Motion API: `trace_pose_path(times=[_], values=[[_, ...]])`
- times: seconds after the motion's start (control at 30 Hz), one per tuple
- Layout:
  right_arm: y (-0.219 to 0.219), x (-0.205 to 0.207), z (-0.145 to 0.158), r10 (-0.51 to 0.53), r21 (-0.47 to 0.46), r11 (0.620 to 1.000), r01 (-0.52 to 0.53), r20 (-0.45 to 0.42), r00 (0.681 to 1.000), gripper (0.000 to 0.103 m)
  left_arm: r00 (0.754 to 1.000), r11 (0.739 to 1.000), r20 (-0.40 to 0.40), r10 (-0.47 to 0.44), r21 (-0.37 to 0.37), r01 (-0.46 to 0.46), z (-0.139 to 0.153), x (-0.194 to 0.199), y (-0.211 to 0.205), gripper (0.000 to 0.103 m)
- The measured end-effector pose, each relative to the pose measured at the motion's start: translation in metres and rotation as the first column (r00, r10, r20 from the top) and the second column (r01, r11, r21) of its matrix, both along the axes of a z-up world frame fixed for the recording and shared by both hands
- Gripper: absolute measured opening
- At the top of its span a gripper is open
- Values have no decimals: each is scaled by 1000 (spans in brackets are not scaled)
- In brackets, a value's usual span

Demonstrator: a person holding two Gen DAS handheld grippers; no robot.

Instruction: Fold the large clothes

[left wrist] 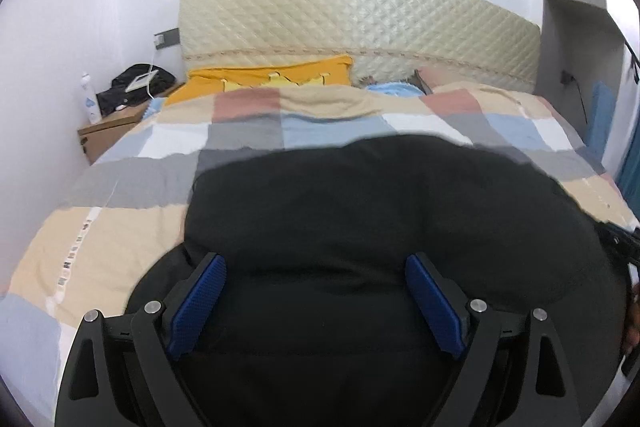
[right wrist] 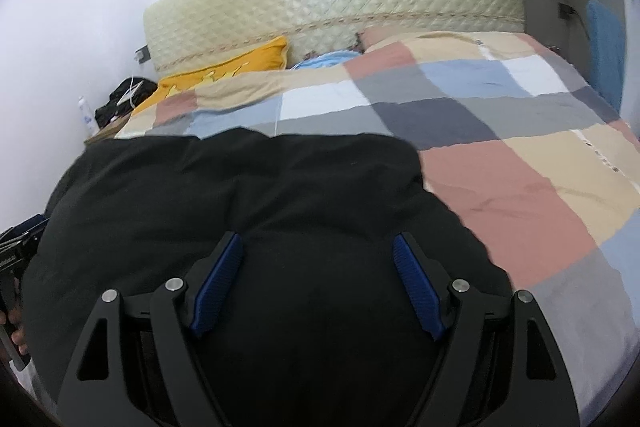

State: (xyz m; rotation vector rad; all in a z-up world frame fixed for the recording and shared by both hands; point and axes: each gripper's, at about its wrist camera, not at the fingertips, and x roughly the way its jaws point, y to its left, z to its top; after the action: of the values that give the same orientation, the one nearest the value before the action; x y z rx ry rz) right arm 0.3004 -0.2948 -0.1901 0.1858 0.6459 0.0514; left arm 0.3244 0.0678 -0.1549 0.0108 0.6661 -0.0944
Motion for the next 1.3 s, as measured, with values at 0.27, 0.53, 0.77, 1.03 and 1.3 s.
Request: trace_pose_path(times=[0.27,0.53,0.77,1.03,1.3], values=[[-14,-69,76,-151,53,988,146,121,981,82,983,993,174,61,84,-77,77,-69,-41,91],[-7,-152,158,-167,74,985,153,269,949,88,978,996,205,39,72,-55,161,-152,-69,95],[16,-215,217,-71,65,997,52,342,937,95,978,1000,207,3,20,-7,223,-226,-72,95],[34,-287,258,-45,33,999,34,445,894,103,961,999,274,-26,-15,31,264,-286,-65,95],[50,-321,259,-5,10,1000,1,443,897,103,956,998,287,-63,9,63,262,-319,-62,97]])
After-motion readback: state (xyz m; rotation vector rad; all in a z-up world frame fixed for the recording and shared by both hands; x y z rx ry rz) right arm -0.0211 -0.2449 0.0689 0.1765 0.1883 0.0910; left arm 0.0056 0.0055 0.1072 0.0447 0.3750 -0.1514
